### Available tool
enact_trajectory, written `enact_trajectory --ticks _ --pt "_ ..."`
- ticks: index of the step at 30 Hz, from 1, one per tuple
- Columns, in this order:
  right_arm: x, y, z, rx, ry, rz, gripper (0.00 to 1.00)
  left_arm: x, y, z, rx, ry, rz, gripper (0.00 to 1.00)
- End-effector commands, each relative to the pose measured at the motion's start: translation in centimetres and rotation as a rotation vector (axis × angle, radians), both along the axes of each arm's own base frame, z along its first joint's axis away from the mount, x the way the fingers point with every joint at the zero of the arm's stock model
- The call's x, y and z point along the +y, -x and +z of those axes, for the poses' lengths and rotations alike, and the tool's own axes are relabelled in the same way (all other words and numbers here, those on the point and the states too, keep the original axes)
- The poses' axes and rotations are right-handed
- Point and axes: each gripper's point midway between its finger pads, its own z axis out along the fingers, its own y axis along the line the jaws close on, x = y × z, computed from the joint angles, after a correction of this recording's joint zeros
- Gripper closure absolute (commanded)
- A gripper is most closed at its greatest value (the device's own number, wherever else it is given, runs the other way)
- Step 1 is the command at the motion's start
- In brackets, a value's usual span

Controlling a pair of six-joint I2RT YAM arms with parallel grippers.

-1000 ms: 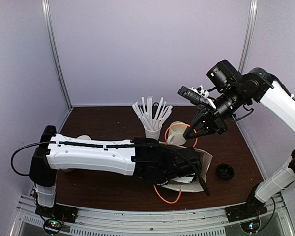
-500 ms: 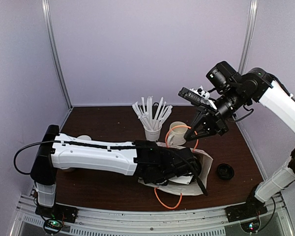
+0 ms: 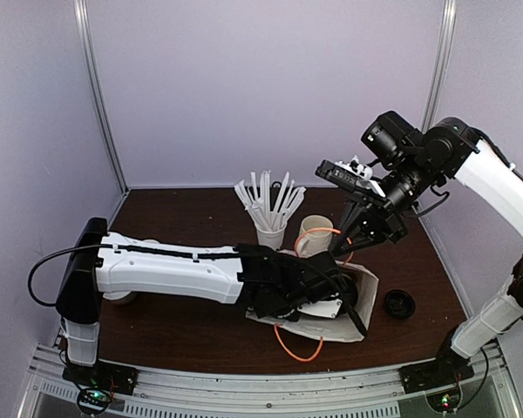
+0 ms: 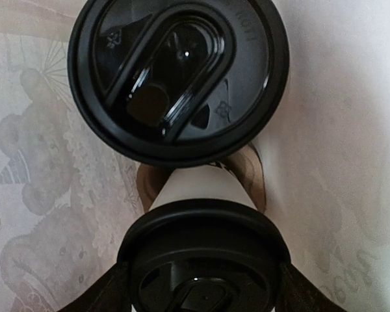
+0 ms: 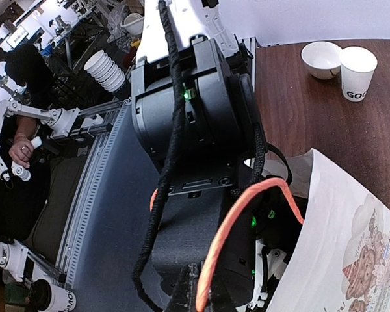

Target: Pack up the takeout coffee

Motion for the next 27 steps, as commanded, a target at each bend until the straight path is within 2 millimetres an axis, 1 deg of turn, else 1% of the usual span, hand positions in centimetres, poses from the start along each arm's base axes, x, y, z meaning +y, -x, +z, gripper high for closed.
enact_trajectory --ticks 1,4,9,12,14,17,21,22,24,27 --pt "0.1 0.3 0.8 -0.015 -0.022 0.025 0.93 -0.7 -1.0 0.3 0.02 0.053 -0.005 0.43" --pt "-0.2 -0.5 1.3 -0.039 -0.018 0.008 0.81 -0.7 -1.1 0.1 0.042 0.059 -0.008 0.43" --pt "-1.8 -2.5 2.9 -0.089 -0.03 -0.045 0.5 -0.9 -1.1 0.0 0.111 0.07 -0.017 0.43" --pt "-3.1 -3.6 3.7 -0.125 -0.037 -0.078 0.41 -1.1 -1.2 -0.3 0.17 0.072 -0.011 0.43" --pt "-4.0 -4.7 3.9 -0.145 -0.04 -0.116 0.38 -1.1 -1.4 -0.6 0.221 0.068 -0.008 0.43" --pt "-5.2 -6.6 3.7 -0.144 -0.048 -0.175 0.37 -1.1 -1.5 -1.1 0.29 0.043 0.001 0.43" --pt "-7.4 -9.8 2.7 -0.072 -0.074 -0.275 0.37 -1.4 -1.8 -1.3 0.371 0.038 0.0 0.43" --pt "-7.8 -10.3 2.6 -0.049 -0.086 -0.289 0.36 -1.4 -1.8 -1.6 0.399 0.033 0.002 0.43" --pt "-8.6 -10.8 2.4 -0.017 -0.1 -0.306 0.37 -1.8 -2.2 -1.5 0.423 0.043 0.009 0.43" --pt "-9.5 -11.3 2.0 0.01 -0.111 -0.317 0.37 -2.1 -2.7 -1.8 0.451 0.043 0.012 0.43"
